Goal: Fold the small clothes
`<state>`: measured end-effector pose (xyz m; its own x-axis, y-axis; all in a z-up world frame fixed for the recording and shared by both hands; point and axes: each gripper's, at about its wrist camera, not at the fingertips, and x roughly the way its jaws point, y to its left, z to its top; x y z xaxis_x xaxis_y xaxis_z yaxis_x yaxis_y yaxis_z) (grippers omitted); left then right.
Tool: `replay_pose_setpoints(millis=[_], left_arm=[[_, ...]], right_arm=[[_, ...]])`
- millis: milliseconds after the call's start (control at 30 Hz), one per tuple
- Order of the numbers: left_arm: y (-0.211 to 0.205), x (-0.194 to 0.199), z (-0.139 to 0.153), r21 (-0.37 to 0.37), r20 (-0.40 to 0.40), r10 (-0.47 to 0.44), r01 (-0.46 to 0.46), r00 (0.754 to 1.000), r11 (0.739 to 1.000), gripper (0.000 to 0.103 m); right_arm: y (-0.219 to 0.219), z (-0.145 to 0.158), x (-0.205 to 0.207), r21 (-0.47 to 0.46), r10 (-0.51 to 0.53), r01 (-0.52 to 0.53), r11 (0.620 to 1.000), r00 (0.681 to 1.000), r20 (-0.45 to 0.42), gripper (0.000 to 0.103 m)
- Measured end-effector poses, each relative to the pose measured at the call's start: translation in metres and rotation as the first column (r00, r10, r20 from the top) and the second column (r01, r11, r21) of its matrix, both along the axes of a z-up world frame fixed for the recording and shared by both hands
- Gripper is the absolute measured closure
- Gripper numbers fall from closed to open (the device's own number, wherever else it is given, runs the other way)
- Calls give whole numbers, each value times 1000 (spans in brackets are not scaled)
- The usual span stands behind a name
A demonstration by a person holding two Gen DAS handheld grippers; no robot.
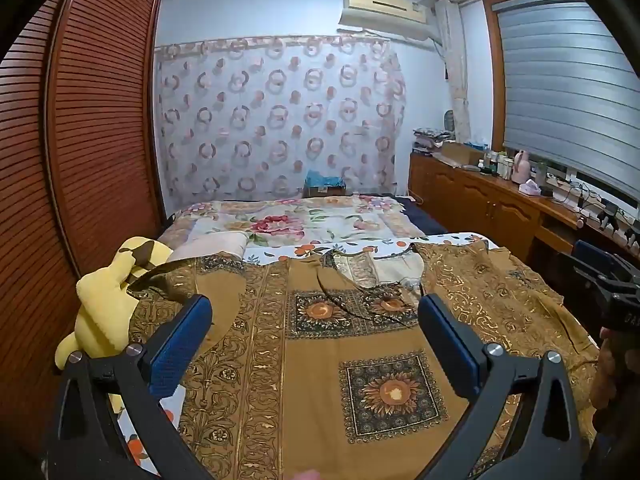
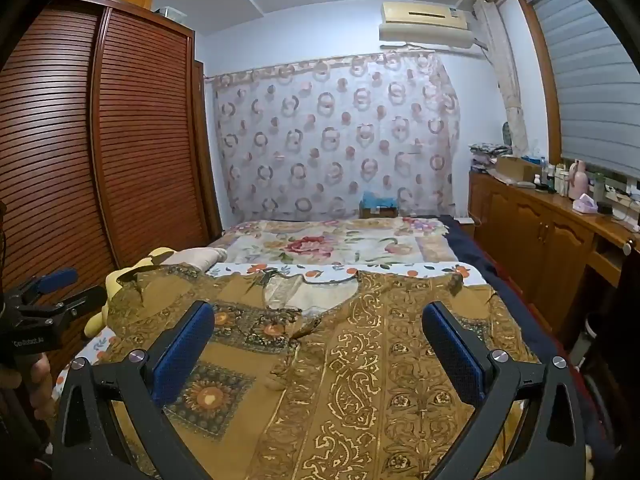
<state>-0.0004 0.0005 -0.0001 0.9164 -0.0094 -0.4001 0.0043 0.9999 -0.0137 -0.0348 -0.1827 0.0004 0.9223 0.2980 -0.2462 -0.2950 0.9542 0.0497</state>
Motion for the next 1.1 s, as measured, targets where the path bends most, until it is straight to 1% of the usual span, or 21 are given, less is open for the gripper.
replay_pose_setpoints(millis=[267, 300, 500, 567, 1100], left_arm=[[1, 1, -2, 0, 8, -5, 5, 1000, 1000, 0], [0, -4, 5, 3, 16, 0, 0, 1000, 1000, 0], [-4, -8, 9, 15, 23, 3, -4, 1000, 1000, 0], [1, -6, 7, 1, 28, 2, -2, 1000, 1000, 0], [-2, -7, 9, 6, 31, 1, -2, 1000, 1000, 0]], right_arm=[[-1, 1, -1, 8, 3, -3, 1000, 1000, -6, 0], [0, 1, 0, 6, 3, -2, 1000, 1000, -8, 0], [1, 0, 1, 7, 4, -4, 1000, 1000, -7, 0], [1, 0, 1, 8, 4, -4, 1000, 1000, -5, 0], [0, -1, -1, 9, 6, -6, 1000, 1000, -1, 0]])
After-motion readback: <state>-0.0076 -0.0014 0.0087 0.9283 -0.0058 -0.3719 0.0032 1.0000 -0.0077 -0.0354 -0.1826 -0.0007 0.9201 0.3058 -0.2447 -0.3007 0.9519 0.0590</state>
